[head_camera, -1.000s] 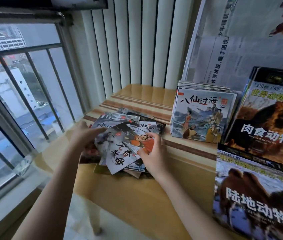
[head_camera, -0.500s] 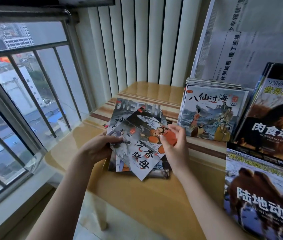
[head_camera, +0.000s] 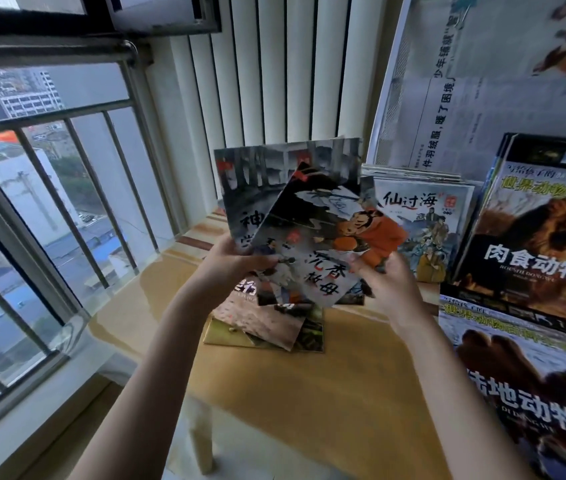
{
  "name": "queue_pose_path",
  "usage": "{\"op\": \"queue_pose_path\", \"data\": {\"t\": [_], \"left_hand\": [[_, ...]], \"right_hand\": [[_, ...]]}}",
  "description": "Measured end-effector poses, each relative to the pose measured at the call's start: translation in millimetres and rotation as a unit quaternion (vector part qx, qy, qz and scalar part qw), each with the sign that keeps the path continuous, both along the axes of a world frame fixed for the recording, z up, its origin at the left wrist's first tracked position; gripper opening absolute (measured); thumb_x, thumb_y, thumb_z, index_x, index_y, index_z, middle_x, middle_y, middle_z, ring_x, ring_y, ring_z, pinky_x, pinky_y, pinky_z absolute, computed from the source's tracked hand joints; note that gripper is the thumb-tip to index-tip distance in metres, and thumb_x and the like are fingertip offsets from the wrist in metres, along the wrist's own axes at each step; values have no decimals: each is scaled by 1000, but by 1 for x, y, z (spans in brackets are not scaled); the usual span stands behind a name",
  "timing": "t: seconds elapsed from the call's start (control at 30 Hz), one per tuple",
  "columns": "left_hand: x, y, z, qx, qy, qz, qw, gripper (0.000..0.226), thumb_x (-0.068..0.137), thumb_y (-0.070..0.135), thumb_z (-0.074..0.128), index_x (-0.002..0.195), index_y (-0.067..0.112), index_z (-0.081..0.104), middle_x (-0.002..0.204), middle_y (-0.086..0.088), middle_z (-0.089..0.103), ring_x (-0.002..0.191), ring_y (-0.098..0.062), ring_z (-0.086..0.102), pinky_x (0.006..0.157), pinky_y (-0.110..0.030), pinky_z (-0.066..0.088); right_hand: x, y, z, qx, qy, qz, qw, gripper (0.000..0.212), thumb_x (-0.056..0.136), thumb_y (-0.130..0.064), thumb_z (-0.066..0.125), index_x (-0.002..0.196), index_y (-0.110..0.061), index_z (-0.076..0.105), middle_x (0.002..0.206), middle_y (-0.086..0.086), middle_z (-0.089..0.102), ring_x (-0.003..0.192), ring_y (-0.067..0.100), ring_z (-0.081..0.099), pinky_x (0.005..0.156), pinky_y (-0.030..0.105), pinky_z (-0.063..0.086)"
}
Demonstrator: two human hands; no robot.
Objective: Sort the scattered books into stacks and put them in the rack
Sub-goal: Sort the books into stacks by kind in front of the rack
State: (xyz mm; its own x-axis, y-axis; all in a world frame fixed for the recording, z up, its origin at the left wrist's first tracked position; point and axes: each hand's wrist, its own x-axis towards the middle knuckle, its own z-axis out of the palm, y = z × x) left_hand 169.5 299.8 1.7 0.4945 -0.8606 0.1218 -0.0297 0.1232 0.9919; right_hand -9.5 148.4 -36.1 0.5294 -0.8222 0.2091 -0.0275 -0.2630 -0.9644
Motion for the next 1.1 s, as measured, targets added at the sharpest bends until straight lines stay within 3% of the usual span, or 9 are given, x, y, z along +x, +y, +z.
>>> {"op": "queue_pose_path", "data": {"t": [0.1, 0.2, 0.33, 0.5, 0.57, 0.7, 0.8, 0.97, 1.1], "left_hand": [[-24, -21, 10, -7, -51, -13, 999, 25, 76, -12, 66, 90, 8, 64, 74, 4, 72, 71, -11, 69, 60, -18, 52], [-47, -47, 13, -18, -46, -60, 997, 28, 75, -14, 66, 93, 7, 64, 81, -1, 73, 78, -17, 70, 67, -26, 55], [-80, -68, 3, -11, -37, -93, 995, 41, 69, -10, 74, 101, 12, 60, 90, -2, 73, 88, -22, 70, 72, -28, 57], [-105, -76, -15, -16, -29, -52, 998, 49, 72, 8, 78, 107, 29, 51, 97, 9, 68, 87, -2, 68, 72, -17, 53], [-109, -77, -17, -15, -9, -48, 999, 44, 75, 12, 77, 106, 29, 51, 96, 8, 67, 83, -3, 68, 71, -20, 54], [-107, -84, -12, -45, -20, -52, 997, 47, 77, 5, 75, 109, 30, 51, 104, 3, 67, 91, -8, 68, 74, -25, 57], [-109, -88, -5, -60, -55, -59, 995, 52, 75, 4, 76, 113, 28, 51, 108, 4, 66, 95, -8, 67, 74, -23, 55], [-108, -88, -8, -84, -82, -71, 991, 75, 68, 9, 82, 132, 25, 46, 117, 6, 64, 108, -11, 63, 90, -33, 54], [-119, -87, -17, -96, -115, -1, 989, 58, 69, 15, 83, 117, 26, 53, 112, 6, 65, 104, -11, 64, 91, -33, 53]], "right_hand": [[-32, -18, 17, -39, -6, -21, 999, 62, 69, -57, 72, 100, -5, 60, 101, 21, 66, 95, 33, 63, 88, 54, 49], [-67, -31, 28, -31, -28, -37, 998, 26, 77, -31, 73, 96, -18, 62, 98, 0, 69, 93, 14, 65, 87, 41, 51], [-104, -38, 20, -14, -5, -78, 997, 34, 71, -41, 75, 97, -28, 58, 103, -12, 65, 104, 11, 60, 79, 23, 46], [-122, -46, -5, 25, 37, -107, 993, 87, 79, -42, 69, 149, -16, 23, 153, -5, 26, 140, 14, 24, 110, 32, 24], [-123, -48, -10, 40, 19, -110, 993, 84, 79, -42, 70, 147, -16, 27, 149, -9, 32, 136, 11, 31, 110, 31, 27], [-127, -46, -6, 1, 28, -87, 996, 90, 56, -74, 70, 129, -28, 44, 143, -5, 45, 132, 19, 42, 107, 49, 37], [-127, -47, 7, -21, 8, -72, 997, 93, 60, -72, 70, 137, -32, 39, 143, -9, 44, 131, 12, 42, 106, 39, 36], [-125, -42, 12, -16, -72, -66, 995, 33, 78, -37, 66, 108, -34, 51, 98, -26, 60, 89, -18, 57, 78, 6, 45], [-108, -27, -4, -6, -71, -44, 996, 20, 87, -34, 58, 107, -36, 54, 104, -21, 61, 93, -16, 56, 89, 17, 44]]}}
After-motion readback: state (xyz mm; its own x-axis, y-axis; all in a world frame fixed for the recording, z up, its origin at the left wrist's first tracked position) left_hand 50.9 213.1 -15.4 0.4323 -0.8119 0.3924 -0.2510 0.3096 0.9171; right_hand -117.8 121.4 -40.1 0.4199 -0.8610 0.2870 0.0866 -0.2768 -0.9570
